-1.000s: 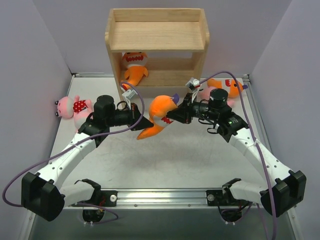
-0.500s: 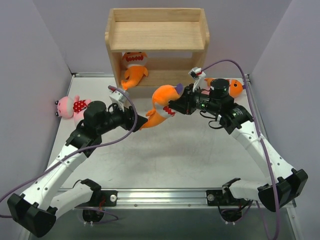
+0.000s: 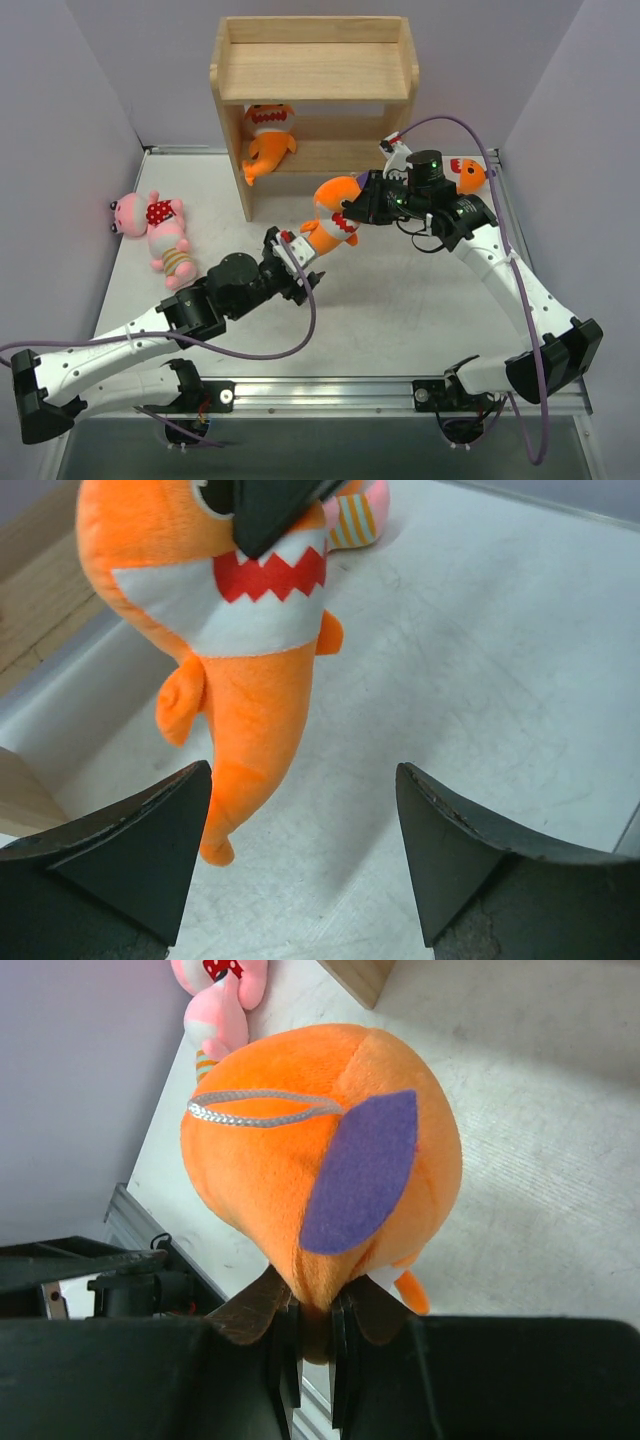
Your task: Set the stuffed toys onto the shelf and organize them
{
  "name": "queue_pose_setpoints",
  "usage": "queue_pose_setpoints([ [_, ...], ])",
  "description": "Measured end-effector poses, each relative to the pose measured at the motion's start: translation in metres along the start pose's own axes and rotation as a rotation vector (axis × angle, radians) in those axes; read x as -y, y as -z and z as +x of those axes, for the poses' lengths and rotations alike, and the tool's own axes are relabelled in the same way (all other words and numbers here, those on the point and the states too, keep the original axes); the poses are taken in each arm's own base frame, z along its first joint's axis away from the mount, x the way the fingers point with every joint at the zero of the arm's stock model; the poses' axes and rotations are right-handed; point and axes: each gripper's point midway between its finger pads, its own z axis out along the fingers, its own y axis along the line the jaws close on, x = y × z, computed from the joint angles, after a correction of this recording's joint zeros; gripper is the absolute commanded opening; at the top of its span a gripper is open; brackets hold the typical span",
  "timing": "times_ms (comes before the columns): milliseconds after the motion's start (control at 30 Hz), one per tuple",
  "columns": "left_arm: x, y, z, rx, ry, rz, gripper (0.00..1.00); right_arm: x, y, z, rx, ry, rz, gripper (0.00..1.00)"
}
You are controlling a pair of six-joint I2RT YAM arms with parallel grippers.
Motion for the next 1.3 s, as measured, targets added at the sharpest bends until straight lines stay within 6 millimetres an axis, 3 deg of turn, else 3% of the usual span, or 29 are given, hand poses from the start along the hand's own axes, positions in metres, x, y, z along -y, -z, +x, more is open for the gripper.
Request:
queue_pose_setpoints([
  [133,0.01,-0.011,0.019,-0.014,-0.124,-0.014,0.83,0.0,0.0,0.001,-0.004,-0.031,0.006,0.0],
  [367,0.01,-0.031,0.047,-0.034,-0.291,-0.1,0.84,-0.001,0.0,0.002,-0.006,-0.055,0.006,0.0],
  [633,-0.001,-0.044,0.043,0.013,-0.386,-0.226,0.84,-0.006,0.006,0.001,0.002,-0.06,-0.008,0.0],
  [767,-0.006,-0.046,0.039,0.037,-0.391,-0.269,0.79,-0.008,0.009,0.0,0.01,-0.06,-0.013,0.0],
  [900,-0.007,-0.048,0.043,0.037,-0.404,-0.287,0.7,-0.01,0.009,-0.001,0.012,-0.063,-0.022,0.0],
  [1100,-0.008,-0.053,0.047,0.026,-0.415,-0.303,0.65,-0.01,0.008,0.0,0.008,-0.07,-0.02,0.0],
  [1200,-0.008,-0.055,0.05,0.021,-0.419,-0.313,0.54,-0.009,0.008,0.001,0.006,-0.071,-0.019,0.0],
  [1233,-0.009,-0.056,0.051,0.019,-0.421,-0.316,0.44,-0.009,0.008,0.002,0.005,-0.072,-0.02,0.0],
  [1300,-0.009,-0.056,0.051,0.02,-0.423,-0.32,0.35,-0.009,0.007,0.003,-0.001,-0.073,-0.024,0.0],
])
